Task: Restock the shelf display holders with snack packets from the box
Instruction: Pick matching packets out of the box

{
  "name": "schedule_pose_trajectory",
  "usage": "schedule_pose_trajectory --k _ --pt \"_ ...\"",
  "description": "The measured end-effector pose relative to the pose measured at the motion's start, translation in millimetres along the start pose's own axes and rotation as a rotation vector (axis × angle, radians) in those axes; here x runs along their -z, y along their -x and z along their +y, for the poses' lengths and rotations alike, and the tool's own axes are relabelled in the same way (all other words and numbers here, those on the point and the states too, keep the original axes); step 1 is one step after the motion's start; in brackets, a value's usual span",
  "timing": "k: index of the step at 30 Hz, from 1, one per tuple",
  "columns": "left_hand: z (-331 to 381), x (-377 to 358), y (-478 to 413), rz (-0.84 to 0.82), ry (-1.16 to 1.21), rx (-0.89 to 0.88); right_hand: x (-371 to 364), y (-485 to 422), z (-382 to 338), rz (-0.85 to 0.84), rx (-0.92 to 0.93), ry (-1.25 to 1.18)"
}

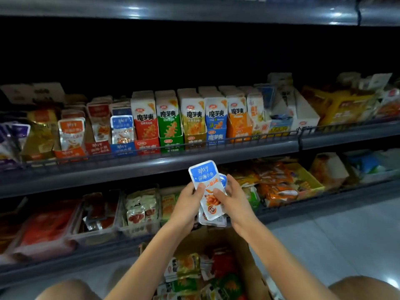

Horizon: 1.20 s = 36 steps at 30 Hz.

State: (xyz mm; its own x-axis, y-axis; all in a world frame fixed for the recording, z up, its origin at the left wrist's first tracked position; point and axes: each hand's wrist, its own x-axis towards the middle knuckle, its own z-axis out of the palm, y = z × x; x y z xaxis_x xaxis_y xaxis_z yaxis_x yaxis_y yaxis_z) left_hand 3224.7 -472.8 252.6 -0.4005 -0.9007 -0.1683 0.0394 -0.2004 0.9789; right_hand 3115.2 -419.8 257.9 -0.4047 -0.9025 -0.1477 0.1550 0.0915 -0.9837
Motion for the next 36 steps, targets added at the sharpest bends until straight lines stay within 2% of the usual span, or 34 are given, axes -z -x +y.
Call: schedule_pose_trajectory --k 2,6,8,11,14,18,24,28,30,36 --pt "6 -7 -4 -0.011 0.011 -0.009 4 -2 -5 0.001 0.003 -0.039" --pt "17 -24 -17 0.008 -0.203 -0.164 12 -14 -12 0.020 0.028 -0.029" --pt "24 -36 -24 0.017 -0.245 -0.185 14 -19 -17 0.058 0.084 0.018" --pt "32 -46 -35 0.048 -0.164 -0.129 20 -29 -28 0.082 0.161 0.055" --pt "38 -34 -41 0.048 -0.059 -0.089 18 -40 -38 0.028 0.173 0.049" --pt "54 6 -38 0.113 -0.089 -0.138 -11 -49 -44 -0.040 0.191 0.019" --pt "87 95 -30 0.349 -0.282 -0.232 -105 -63 -49 -0.150 0.140 -0.031" --pt "109 163 -28 0.326 -0.260 -0.282 -165 -82 -60 -0.217 -0.035 -0.206" --pt "117 198 -30 0.343 -0.242 -0.295 -190 -94 -67 -0.210 -0.046 -0.229" --pt "136 250 -69 0.352 -0.290 -0.367 -246 -135 -94 -0.137 0.350 -0.196"
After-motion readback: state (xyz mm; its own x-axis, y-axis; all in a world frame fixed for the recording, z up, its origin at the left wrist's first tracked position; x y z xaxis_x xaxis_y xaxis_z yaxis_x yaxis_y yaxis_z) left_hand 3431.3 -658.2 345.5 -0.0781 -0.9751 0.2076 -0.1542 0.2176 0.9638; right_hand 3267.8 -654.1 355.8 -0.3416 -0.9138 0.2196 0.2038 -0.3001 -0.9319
